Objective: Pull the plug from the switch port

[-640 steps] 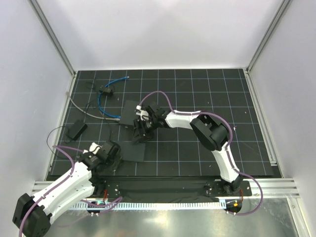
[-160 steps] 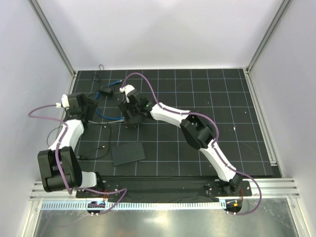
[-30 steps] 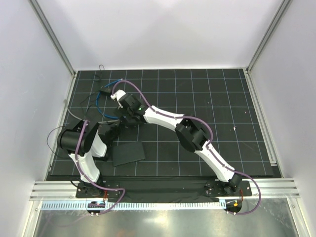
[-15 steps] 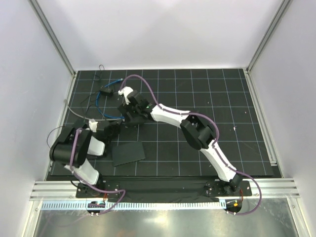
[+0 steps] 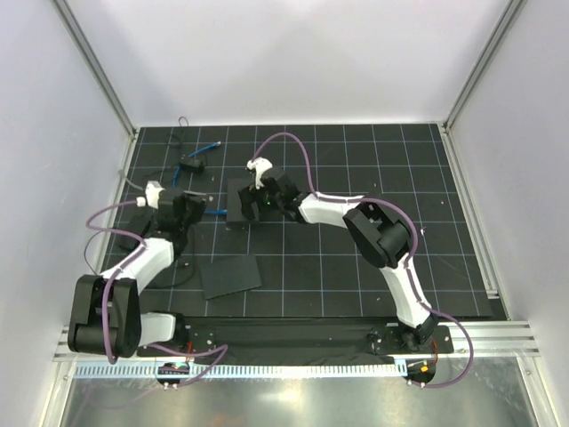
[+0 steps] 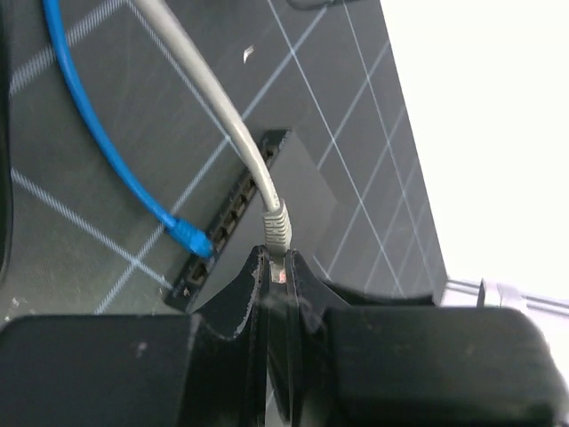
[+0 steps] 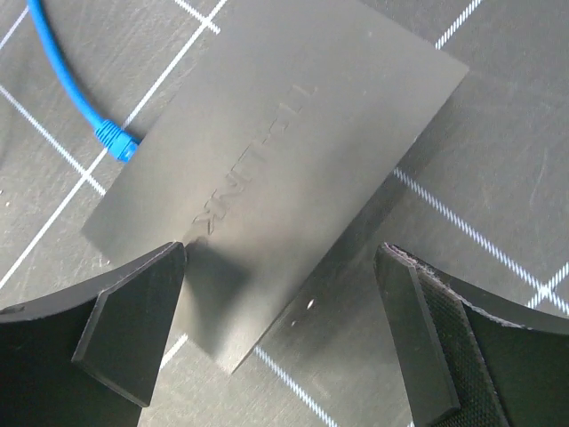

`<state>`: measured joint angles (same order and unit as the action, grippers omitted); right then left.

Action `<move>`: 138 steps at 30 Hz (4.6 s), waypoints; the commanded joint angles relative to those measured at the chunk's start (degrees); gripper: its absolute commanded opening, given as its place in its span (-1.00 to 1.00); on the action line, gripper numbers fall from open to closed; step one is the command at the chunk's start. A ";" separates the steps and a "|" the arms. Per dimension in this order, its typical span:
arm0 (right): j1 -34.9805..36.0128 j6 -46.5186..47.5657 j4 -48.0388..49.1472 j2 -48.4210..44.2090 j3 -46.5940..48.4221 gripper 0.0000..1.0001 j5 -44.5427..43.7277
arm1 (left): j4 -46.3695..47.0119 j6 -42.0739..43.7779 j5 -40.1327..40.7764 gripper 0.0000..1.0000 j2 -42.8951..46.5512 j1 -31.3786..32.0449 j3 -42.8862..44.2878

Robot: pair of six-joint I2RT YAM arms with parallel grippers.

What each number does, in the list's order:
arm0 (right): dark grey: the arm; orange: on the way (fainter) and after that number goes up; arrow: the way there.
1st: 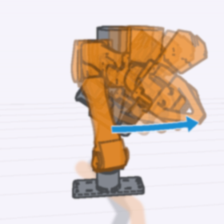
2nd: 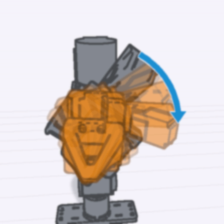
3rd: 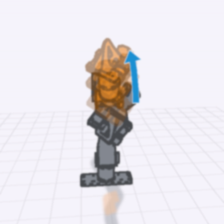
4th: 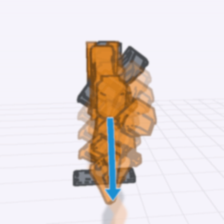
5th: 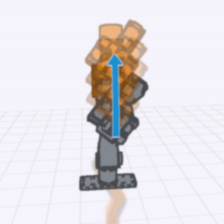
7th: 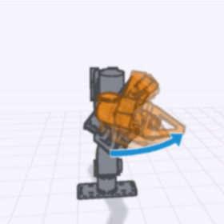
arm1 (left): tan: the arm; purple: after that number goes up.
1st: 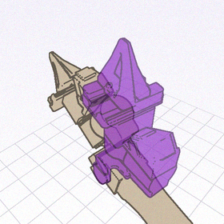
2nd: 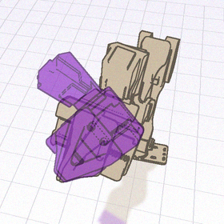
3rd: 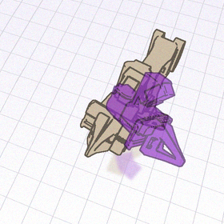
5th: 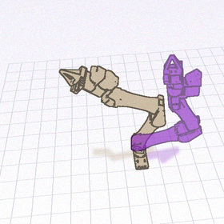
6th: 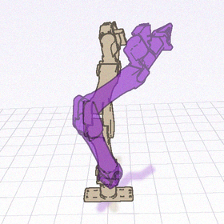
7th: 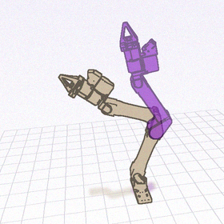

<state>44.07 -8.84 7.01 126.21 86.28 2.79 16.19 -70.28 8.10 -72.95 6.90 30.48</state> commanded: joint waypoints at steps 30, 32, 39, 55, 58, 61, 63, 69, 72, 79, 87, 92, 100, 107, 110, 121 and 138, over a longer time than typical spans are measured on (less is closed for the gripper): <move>-1.54 -2.58 8.82 -4.75 -1.03 0.95 0.73 | -24.80 15.71 -16.71 -0.99 -17.76 -20.69 21.47; -1.54 -2.50 8.73 -4.57 -1.03 0.94 0.64 | -22.70 15.26 -17.67 -1.00 -15.05 -20.08 19.02; -1.54 -2.94 8.46 -4.40 -0.50 0.95 0.82 | -24.00 19.65 -15.58 -1.00 -5.30 -17.01 20.66; -1.97 -4.25 8.82 -4.92 -1.38 0.94 -0.41 | -30.69 21.42 -13.09 -1.00 8.17 -14.54 27.79; -2.15 -4.34 8.90 -5.01 -1.46 0.95 -0.50 | -29.20 20.10 -15.74 -1.00 8.70 -14.28 27.97; -2.15 -4.26 8.99 -5.19 -1.73 0.94 -0.68 | -27.62 20.27 -17.84 -1.00 10.10 -14.02 28.76; -2.15 -4.25 9.08 -5.36 -1.73 0.95 -0.68 | -23.93 20.01 -21.78 -1.00 10.81 -14.02 28.67; -2.41 -4.43 9.08 -5.45 -2.08 0.94 -1.12 | -18.82 17.37 -26.56 -1.00 13.09 -13.75 29.28; -2.41 -4.26 8.73 -5.63 -1.73 0.94 -0.51 | -24.16 17.02 -25.94 -1.00 11.44 -13.75 31.21; 0.73 2.93 1.61 -3.52 4.68 0.94 10.04 | -29.63 16.14 -14.35 -0.35 20.97 -13.66 20.00; 7.34 10.42 -5.06 3.06 15.64 0.83 9.34 | -36.13 18.25 -10.55 -0.26 27.77 -13.66 16.02; 9.10 12.09 -12.80 8.34 23.58 0.62 7.67 | -38.86 19.04 -11.70 -0.25 29.09 -13.66 15.84; 10.68 12.97 -17.36 14.49 31.57 0.35 8.02 | -39.21 19.22 -13.45 -0.24 30.06 -13.66 14.26; 12.17 15.17 -20.27 18.45 37.81 0.29 4.69 | -39.21 19.39 -13.99 -0.23 30.32 -13.66 13.73; 12.26 15.17 -20.80 19.07 38.43 0.28 4.60 | -39.56 19.66 -14.16 -0.22 30.32 -13.66 13.73; 12.53 16.49 -25.45 22.93 43.35 0.01 2.58 | -39.74 19.57 -14.51 -0.21 30.32 -13.66 13.82; 12.53 19.21 -27.23 19.17 41.26 -0.92 1.79 | -41.14 19.92 -14.43 -0.18 30.85 -13.66 14.52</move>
<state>56.51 9.19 -19.59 149.97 130.37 5.89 -24.71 -51.79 -5.65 -43.20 -6.81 44.21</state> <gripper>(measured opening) 0.157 0.408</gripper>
